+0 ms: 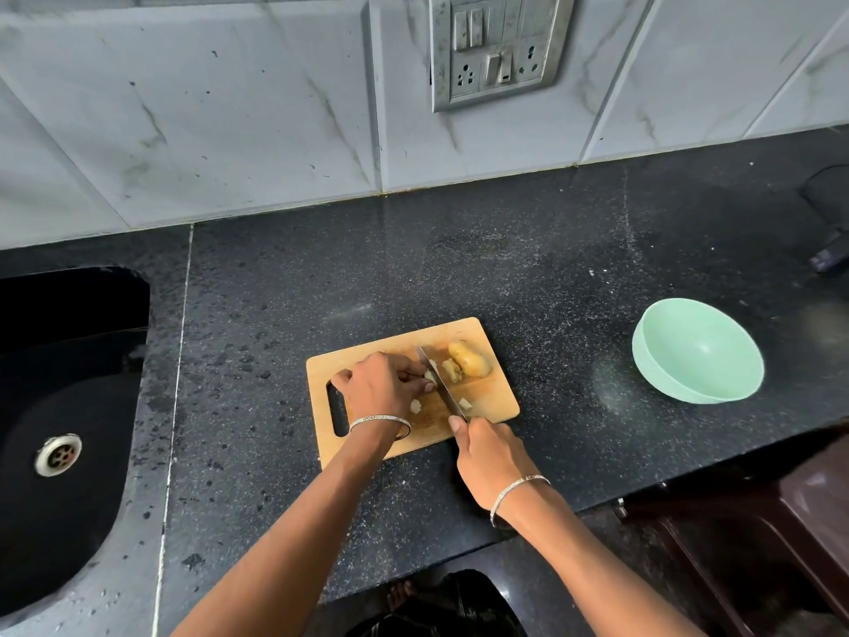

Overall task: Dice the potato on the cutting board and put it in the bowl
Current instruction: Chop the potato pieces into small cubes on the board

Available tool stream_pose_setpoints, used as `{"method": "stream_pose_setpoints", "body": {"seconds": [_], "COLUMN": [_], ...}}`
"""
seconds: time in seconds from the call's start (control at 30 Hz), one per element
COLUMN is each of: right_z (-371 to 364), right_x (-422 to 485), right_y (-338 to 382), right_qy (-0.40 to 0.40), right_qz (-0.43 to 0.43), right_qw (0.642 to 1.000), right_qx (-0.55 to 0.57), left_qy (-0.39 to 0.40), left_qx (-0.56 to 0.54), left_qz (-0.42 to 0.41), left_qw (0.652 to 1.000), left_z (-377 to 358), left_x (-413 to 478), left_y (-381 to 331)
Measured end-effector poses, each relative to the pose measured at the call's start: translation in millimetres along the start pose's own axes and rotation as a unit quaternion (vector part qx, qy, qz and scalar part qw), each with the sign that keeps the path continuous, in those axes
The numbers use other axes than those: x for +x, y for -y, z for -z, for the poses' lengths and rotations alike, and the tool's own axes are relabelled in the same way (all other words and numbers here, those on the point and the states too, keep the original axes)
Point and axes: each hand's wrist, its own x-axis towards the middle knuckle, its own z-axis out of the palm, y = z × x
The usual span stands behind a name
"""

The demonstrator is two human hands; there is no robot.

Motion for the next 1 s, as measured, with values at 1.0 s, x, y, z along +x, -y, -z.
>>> {"method": "stream_pose_setpoints", "body": {"seconds": [1.0], "right_z": [-6], "right_x": [-6], "right_y": [-7], "right_qy": [-0.069], "right_qz": [0.044], "right_qw": [0.994], "right_qx": [-0.069], "left_qy": [-0.018], "left_qx": [0.034], "left_qz": [-0.093], "left_qw": [0.995], "left_z": [11], "left_x": [-11], "left_y": [11]}}
